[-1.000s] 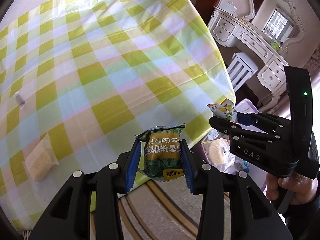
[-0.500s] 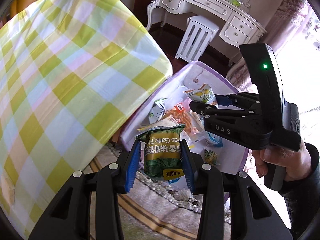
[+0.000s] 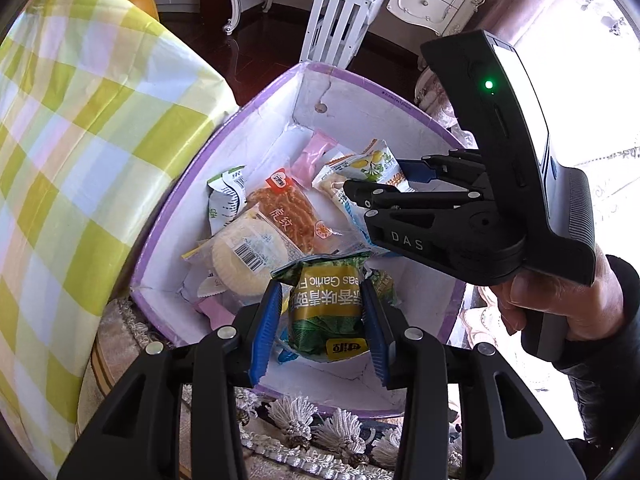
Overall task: Organize snacks
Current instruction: 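Open both grippers to drop both bags into the box, then move both tools back over the last snacks on the table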
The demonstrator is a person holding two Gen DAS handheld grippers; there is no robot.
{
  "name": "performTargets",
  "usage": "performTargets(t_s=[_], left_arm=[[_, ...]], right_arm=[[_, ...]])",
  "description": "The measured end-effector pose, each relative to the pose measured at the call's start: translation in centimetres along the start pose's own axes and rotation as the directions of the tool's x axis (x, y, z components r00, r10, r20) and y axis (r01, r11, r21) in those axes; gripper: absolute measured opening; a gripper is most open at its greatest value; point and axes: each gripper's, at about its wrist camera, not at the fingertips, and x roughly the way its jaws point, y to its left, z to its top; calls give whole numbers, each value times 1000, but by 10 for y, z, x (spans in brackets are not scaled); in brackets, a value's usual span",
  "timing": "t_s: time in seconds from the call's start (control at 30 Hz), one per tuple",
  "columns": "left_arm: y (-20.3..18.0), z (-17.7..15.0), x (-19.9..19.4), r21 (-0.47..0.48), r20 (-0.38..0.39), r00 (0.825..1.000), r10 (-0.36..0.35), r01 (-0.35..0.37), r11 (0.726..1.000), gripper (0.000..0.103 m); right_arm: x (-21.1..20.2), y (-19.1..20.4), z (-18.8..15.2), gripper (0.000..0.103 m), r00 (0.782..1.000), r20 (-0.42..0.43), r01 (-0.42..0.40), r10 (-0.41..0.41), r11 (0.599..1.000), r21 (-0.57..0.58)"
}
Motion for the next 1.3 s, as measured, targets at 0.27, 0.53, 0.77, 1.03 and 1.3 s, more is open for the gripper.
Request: performTargets(t_s=[0.27, 0.53, 0.77, 1.03, 1.3], left_arm=[[-2, 5, 8, -8, -18, 999, -50, 49, 999, 54], [-2, 4, -2, -25, 12, 999, -46, 46, 999, 55], [4, 2, -14, -46, 49, 998, -39, 42, 998, 55], [23, -4, -29, -100, 93, 995, -30, 39, 994, 55], [61, -20, -50, -194, 151, 988, 5, 25, 981, 55]], right_arm=[[1, -5, 2, 48, 1000, 8, -7, 6, 1000, 24], [-2, 0, 6, 51, 1000, 16, -2, 2, 1000, 12], [-7, 7, 8, 53, 1000, 27, 7, -6, 1000, -3], [-16, 23, 14, 59, 999, 43, 8, -7, 999, -42], [-26, 46, 24, 67, 998, 58, -2, 7, 996, -91]])
